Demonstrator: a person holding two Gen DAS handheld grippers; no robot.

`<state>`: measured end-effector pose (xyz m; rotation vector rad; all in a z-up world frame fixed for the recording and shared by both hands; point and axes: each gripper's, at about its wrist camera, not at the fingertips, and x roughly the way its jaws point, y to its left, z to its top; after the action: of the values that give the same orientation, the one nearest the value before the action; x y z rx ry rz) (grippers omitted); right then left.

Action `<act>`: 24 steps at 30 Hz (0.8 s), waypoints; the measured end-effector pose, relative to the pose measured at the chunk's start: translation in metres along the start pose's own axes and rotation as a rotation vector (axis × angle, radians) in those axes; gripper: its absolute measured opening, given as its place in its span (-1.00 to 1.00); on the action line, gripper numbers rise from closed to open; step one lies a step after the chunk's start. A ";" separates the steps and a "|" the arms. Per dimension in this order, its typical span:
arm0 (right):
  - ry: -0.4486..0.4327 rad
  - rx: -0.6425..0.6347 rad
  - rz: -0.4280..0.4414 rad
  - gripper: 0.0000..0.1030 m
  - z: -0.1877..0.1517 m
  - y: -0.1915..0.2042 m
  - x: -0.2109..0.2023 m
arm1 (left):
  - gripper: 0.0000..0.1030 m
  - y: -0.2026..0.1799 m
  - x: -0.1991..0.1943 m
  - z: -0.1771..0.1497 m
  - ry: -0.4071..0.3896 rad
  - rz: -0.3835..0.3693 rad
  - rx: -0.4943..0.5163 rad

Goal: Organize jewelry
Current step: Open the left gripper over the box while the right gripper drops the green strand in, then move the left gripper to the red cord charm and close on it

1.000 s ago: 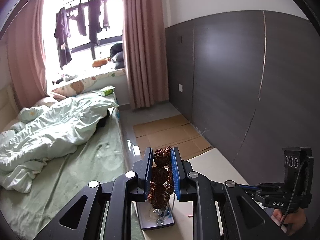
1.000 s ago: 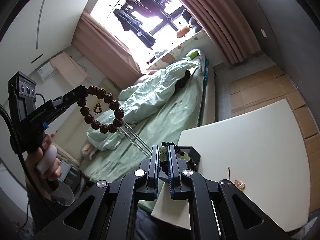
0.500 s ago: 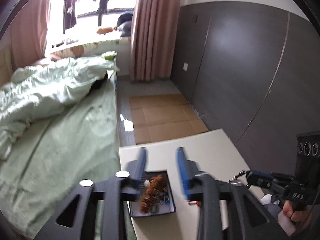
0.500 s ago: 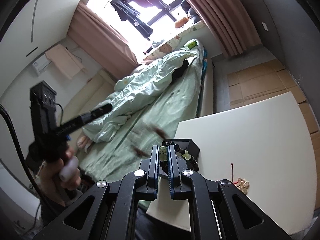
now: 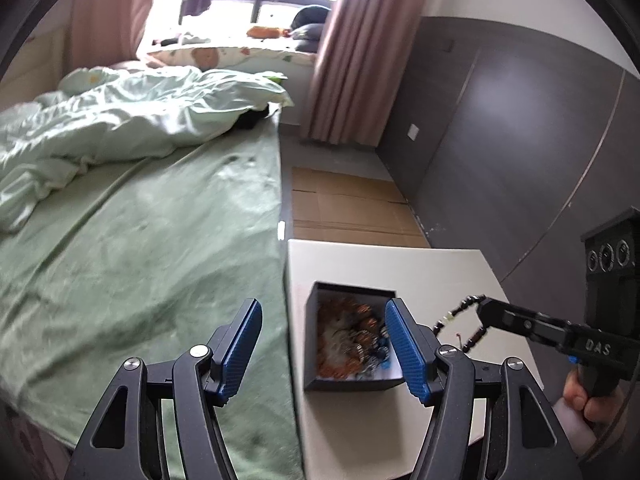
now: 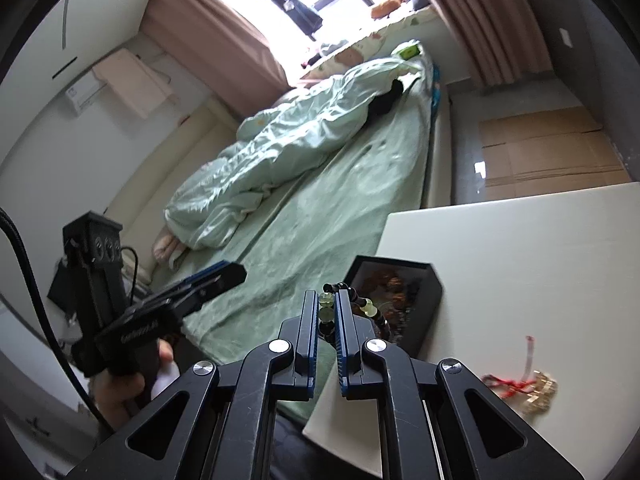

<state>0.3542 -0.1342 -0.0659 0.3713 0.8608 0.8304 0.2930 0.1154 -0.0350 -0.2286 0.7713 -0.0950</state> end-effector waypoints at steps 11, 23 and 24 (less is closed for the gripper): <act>0.057 0.006 -0.117 0.58 -0.003 -0.004 0.014 | 0.83 0.005 -0.009 -0.016 -0.035 -0.053 -0.035; 0.048 0.060 -0.262 0.58 -0.033 -0.060 -0.049 | 0.83 -0.054 0.012 -0.032 0.001 -0.136 0.055; 0.052 0.062 -0.273 0.58 -0.036 -0.064 -0.052 | 0.83 -0.058 0.013 -0.033 0.001 -0.139 0.062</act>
<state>0.3378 -0.2162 -0.0998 0.2794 0.9629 0.5638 0.2789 0.0510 -0.0530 -0.2229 0.7523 -0.2503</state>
